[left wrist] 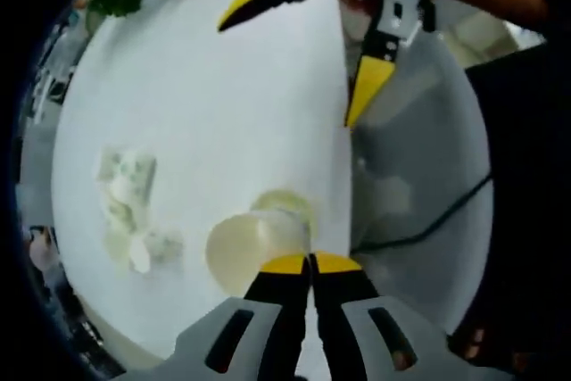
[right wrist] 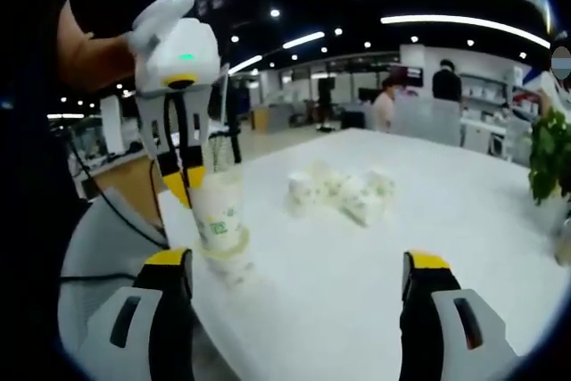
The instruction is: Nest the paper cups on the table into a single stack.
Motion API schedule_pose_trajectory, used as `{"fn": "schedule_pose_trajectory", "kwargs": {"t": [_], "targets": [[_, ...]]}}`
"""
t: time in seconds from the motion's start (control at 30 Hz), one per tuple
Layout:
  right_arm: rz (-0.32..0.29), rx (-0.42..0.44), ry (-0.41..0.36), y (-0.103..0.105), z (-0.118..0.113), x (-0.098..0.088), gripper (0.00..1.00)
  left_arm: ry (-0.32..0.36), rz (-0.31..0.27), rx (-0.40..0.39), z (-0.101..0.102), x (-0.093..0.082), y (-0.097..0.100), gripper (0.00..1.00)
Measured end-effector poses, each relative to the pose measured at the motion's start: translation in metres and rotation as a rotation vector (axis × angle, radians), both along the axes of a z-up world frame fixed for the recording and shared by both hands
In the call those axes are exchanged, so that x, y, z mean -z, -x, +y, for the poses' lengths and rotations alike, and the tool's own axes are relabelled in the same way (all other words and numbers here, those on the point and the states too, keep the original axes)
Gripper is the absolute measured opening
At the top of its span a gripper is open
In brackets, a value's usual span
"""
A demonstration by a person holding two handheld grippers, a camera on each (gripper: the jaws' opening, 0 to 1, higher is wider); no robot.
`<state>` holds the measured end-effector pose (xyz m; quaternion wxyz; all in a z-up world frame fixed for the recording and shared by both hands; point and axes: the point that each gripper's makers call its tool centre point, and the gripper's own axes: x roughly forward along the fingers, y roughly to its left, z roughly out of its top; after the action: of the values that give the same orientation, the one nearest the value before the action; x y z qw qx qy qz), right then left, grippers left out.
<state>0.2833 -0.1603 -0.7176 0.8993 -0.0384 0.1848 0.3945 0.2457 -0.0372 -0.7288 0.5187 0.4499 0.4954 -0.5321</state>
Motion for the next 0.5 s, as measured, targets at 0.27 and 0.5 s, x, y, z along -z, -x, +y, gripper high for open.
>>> {"fn": "schedule_pose_trajectory", "kwargs": {"t": [0.27,0.5], "targets": [[0.003,0.000,0.002,-0.001,0.001,0.000,0.95,-0.008,-0.022,0.013,0.000,0.009,-0.004,0.00],[0.003,0.004,0.001,-0.002,0.000,-0.001,0.94,-0.014,-0.034,0.015,0.004,0.013,-0.009,0.00]]}}
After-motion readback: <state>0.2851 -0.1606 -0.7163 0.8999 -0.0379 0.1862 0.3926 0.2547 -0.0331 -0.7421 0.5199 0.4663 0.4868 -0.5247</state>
